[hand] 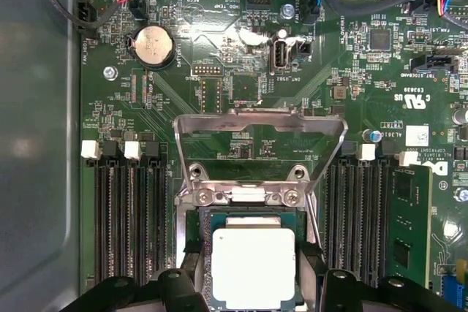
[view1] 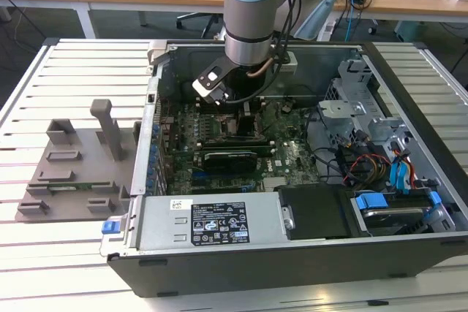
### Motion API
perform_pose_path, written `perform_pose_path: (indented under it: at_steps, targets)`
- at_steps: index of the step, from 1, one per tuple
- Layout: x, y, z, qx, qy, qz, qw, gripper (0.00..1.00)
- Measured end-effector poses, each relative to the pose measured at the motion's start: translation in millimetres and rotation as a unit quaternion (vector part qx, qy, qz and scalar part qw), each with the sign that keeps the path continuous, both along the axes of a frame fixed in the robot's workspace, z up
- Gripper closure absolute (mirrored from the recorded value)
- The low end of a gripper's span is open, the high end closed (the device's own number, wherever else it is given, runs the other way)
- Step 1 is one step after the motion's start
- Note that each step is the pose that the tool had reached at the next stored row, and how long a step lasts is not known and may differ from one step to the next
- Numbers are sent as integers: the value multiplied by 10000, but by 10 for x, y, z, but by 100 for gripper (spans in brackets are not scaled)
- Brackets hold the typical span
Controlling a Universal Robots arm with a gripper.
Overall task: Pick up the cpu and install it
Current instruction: 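Place the cpu into insertion slot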
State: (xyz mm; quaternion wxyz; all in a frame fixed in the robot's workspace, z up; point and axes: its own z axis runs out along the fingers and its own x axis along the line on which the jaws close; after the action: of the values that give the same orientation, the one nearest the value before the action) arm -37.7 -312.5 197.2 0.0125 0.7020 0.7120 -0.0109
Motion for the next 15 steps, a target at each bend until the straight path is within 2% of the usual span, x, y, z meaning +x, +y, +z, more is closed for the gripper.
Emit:
perform_pose_path:
  at_steps: [3,6,11,15]
  targets:
    - [0,8,0,0,0,0,10000,38]
    - [0,35,0,0,0,0,10000,38]
    - [-3,38,0,0,0,1,10000,38]
    - [-4,38,47,-1,0,0,10000,38]
